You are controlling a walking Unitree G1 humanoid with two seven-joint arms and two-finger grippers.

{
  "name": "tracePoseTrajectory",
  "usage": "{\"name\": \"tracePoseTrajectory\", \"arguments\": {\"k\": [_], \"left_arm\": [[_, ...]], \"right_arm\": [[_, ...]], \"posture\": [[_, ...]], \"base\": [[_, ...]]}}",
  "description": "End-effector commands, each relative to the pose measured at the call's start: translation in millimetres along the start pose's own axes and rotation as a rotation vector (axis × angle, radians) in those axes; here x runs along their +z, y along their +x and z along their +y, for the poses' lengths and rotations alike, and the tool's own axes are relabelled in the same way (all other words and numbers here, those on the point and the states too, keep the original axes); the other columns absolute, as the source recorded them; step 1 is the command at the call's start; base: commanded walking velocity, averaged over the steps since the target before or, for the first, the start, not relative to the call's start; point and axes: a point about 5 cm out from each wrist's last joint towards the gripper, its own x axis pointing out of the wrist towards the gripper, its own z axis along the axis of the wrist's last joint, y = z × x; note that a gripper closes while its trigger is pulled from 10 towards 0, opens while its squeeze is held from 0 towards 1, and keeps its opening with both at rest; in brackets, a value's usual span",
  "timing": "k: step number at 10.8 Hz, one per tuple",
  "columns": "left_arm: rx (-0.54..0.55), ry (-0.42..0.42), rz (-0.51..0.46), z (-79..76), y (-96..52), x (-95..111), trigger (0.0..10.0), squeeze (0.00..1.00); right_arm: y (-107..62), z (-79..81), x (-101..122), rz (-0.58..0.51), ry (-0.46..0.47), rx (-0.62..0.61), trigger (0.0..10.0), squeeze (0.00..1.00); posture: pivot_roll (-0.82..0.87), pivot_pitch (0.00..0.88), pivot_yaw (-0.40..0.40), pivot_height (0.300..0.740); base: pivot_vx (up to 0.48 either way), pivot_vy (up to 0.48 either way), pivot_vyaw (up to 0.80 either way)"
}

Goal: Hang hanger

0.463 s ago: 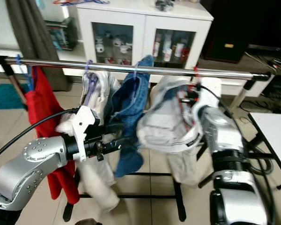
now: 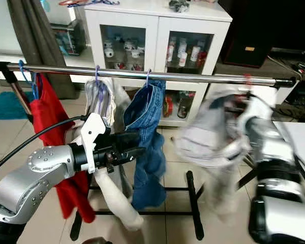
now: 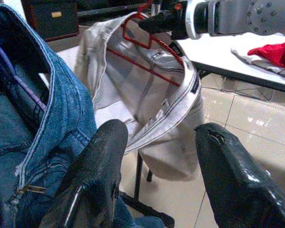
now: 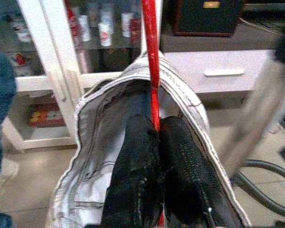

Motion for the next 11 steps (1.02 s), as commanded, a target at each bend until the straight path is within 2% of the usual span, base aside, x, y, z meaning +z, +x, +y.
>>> {"name": "tracePoseTrajectory", "arguments": {"k": [1,2,3,4,5,7,9,10,11], "left_arm": [[-0.007,0.006,0.008,0.4,1.6,-0.6,10.0,0.0],[-0.011,0.001,0.008,-0.1,1.6,-1.0,10.0,0.0],[-0.014,-0.009,0.011,-0.6,1.4,-2.0,10.0,0.0],[-0.013,-0.016,0.013,-0.9,0.8,-2.7,10.0,0.0],[-0.003,-0.018,0.008,-1.3,0.6,-2.9,10.0,0.0],[0.031,-0.011,-0.024,0.9,-0.8,0.3,10.0,0.0],[0.1,0.004,-0.045,8.3,-7.5,1.4,10.0,0.0],[0.138,-0.002,-0.06,13.4,-12.3,3.8,10.0,0.0],[0.154,0.019,-0.052,17.5,-17.4,7.2,10.0,0.0]], "right_arm": [[-1.5,-1.7,-7.9,0.025,0.006,0.031,10.0,0.0],[-2.0,5.2,-10.2,0.025,0.002,0.112,10.0,0.0],[-3.2,15.9,-14.6,0.026,-0.019,0.215,10.0,1.0],[-5.2,18.8,-16.5,0.02,-0.036,0.263,10.0,1.0],[-8.5,12.5,-12.0,-0.026,-0.083,0.237,10.0,1.0],[-24.4,6.1,5.0,-0.125,-0.046,0.285,10.0,1.0],[-62.4,5.1,13.7,-0.163,-0.042,0.369,10.0,1.0],[-78.0,6.4,13.9,-0.157,-0.105,0.422,10.0,1.0],[-98.6,17.5,16.0,-0.164,-0.139,0.568,10.0,1.0]], "posture": [[-0.02,0.0,-0.025,0.74],[-0.02,0.0,-0.026,0.74],[-0.02,0.0,-0.028,0.74],[-0.02,0.0,-0.03,0.74],[-0.02,0.0,-0.03,0.74],[-0.02,0.0,-0.022,0.74],[-0.04,0.0,0.005,0.74],[-0.06,0.0,0.022,0.74],[-0.07,0.0,0.027,0.74]], "base": [[0.0,0.0,0.0],[0.0,0.0,0.0],[0.0,0.0,0.0],[0.0,0.0,0.0],[0.0,0.0,0.0],[0.0,0.0,0.0],[0.0,0.0,0.0],[0.0,0.0,0.0],[0.0,0.0,0.0]]}}
